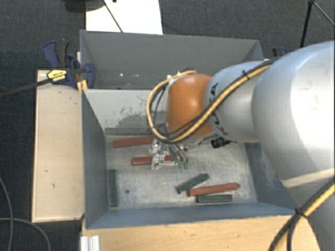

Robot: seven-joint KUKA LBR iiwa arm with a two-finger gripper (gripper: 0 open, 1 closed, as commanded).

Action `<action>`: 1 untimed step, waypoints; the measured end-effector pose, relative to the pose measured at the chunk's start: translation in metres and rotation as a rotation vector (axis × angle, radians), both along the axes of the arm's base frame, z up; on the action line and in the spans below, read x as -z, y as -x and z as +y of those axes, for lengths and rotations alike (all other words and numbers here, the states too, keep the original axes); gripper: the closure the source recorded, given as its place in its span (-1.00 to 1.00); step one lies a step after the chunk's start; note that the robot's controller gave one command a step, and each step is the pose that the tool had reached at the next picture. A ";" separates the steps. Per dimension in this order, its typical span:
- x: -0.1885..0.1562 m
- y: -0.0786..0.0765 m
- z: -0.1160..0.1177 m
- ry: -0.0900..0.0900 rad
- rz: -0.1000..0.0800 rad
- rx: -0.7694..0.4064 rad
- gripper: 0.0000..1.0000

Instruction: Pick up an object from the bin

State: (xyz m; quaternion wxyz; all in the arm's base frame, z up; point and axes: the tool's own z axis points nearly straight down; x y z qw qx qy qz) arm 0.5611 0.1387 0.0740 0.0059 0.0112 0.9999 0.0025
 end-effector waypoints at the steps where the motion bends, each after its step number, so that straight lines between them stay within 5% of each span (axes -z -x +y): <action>1: -0.150 -0.012 0.011 0.004 0.006 -0.070 1.00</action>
Offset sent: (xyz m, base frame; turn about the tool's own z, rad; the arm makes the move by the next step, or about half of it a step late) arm 0.0000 0.0000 0.0000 0.0000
